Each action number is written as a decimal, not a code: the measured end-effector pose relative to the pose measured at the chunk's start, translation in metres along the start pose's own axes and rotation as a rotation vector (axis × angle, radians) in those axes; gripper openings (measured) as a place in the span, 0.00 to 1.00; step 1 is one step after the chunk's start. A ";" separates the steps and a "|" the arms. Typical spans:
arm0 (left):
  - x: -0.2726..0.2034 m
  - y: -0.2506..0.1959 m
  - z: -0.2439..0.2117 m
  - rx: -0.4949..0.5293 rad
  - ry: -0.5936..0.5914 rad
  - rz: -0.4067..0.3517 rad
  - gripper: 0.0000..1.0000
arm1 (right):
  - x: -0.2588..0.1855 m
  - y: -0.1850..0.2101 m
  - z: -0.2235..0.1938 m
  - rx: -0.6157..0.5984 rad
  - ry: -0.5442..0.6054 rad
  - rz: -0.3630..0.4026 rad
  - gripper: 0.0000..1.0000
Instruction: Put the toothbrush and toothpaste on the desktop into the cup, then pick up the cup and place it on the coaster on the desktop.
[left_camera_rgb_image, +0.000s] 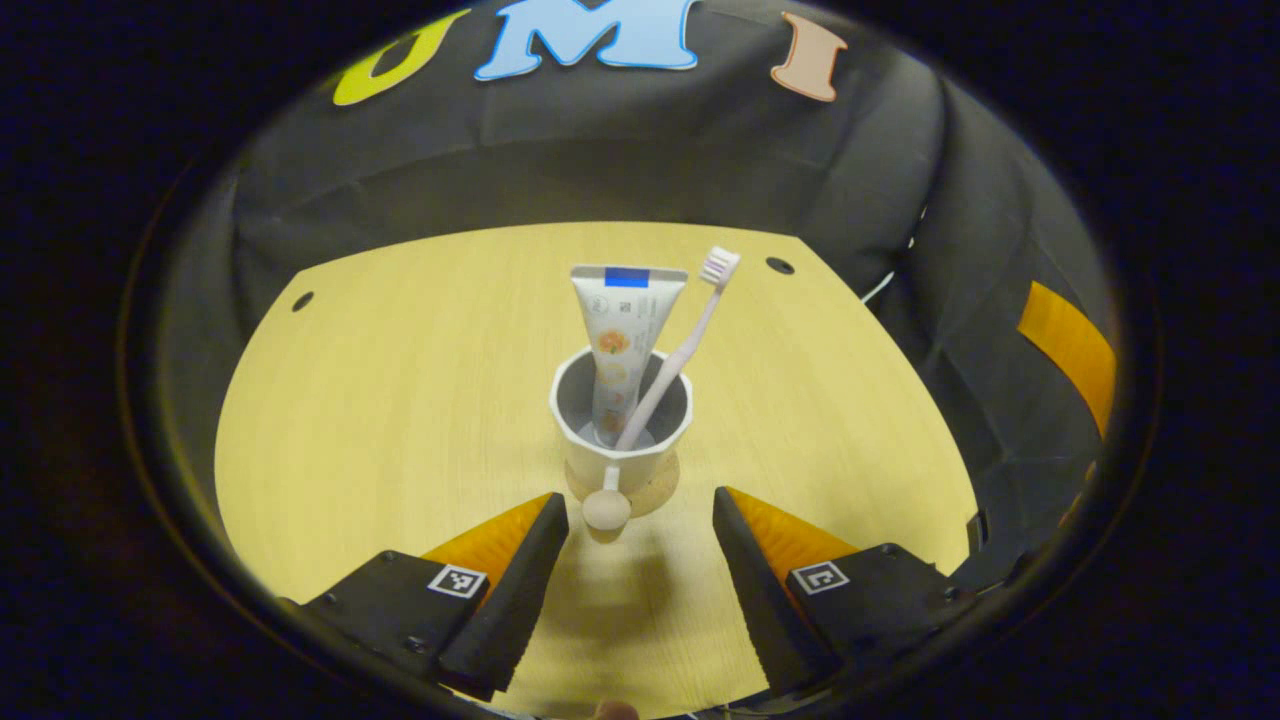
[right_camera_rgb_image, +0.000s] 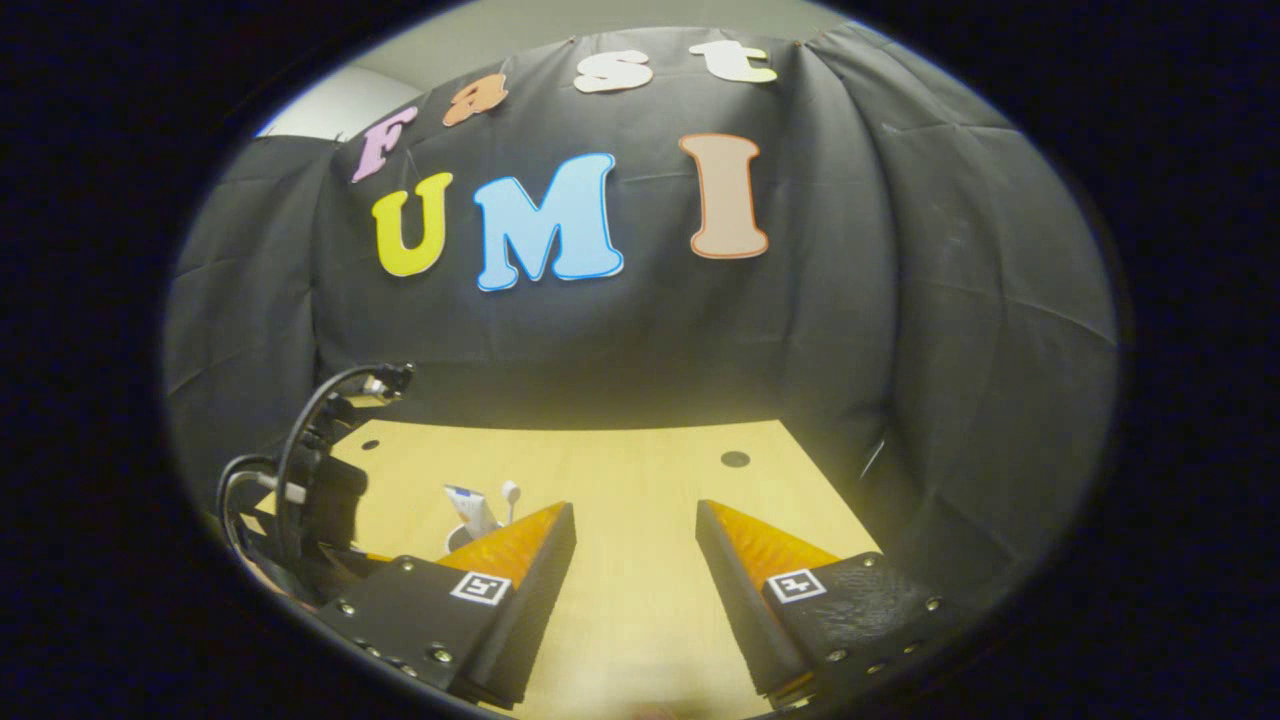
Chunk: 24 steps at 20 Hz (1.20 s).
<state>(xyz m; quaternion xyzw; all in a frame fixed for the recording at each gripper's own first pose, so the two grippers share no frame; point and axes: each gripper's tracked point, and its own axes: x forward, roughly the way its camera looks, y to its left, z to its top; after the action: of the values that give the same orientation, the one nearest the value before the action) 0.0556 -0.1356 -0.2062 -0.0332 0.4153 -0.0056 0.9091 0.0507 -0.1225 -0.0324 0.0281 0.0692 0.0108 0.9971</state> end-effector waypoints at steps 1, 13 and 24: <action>-0.011 0.001 0.006 -0.011 -0.044 0.005 0.94 | -0.003 0.000 0.004 -0.009 -0.007 0.004 0.78; -0.141 0.040 0.096 -0.035 -0.611 0.075 0.94 | -0.037 0.040 0.043 -0.075 -0.133 0.021 0.78; -0.173 0.059 0.121 0.044 -0.747 0.061 0.94 | -0.045 0.078 0.054 -0.086 -0.211 -0.018 0.78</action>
<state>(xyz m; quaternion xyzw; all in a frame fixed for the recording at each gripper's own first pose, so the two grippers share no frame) 0.0332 -0.0639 -0.0006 -0.0010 0.0556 0.0248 0.9981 0.0126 -0.0483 0.0320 -0.0144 -0.0366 0.0020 0.9992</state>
